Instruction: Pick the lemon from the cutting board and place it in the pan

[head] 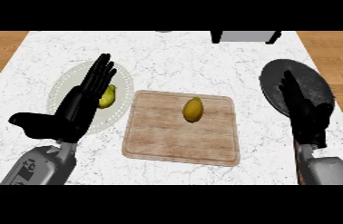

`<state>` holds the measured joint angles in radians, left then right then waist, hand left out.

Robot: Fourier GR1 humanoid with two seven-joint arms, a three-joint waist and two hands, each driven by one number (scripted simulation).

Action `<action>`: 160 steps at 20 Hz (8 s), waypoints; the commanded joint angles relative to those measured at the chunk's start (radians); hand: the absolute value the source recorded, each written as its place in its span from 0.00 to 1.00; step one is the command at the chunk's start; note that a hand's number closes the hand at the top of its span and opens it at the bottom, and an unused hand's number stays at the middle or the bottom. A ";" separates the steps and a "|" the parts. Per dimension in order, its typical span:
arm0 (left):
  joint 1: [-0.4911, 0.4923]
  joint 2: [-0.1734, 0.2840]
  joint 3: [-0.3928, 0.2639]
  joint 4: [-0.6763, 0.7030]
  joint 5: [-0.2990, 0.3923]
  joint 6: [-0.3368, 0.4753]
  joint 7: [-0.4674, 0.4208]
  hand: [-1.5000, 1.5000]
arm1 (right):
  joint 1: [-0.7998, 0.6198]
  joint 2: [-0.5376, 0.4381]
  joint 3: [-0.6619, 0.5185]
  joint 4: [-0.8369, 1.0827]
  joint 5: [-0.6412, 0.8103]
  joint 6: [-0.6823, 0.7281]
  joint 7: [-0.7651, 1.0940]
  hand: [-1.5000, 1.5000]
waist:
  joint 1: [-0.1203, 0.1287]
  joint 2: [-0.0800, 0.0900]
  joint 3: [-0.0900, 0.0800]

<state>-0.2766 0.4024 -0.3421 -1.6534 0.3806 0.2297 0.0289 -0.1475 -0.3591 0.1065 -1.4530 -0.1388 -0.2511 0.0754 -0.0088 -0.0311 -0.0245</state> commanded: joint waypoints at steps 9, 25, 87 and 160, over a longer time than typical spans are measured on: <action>0.094 0.019 0.121 0.084 0.012 0.133 0.127 0.50 | -0.131 0.008 0.051 -0.095 0.232 -0.154 -0.106 1.00 | 0.009 0.026 0.024; 0.147 0.002 0.166 0.083 -0.023 0.065 0.075 0.50 | -0.150 -0.205 0.220 -0.399 0.535 0.127 0.356 0.00 | 0.026 0.031 0.023; 0.121 -0.130 0.329 0.054 -0.170 -0.073 0.216 0.50 | -0.582 0.286 0.318 0.467 1.045 0.716 0.525 0.00 | 0.016 0.032 0.025; 0.108 -0.203 0.423 0.053 -0.244 -0.152 0.218 0.50 | -0.435 -0.181 -0.261 0.358 1.144 0.023 0.385 1.00 | 0.013 0.034 0.025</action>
<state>-0.1515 0.2016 0.0789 -1.6077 0.1411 0.0779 0.2412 -0.6316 -0.5007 -0.0942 -1.1789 1.0513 -0.1408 0.6049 0.0024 0.0016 0.0007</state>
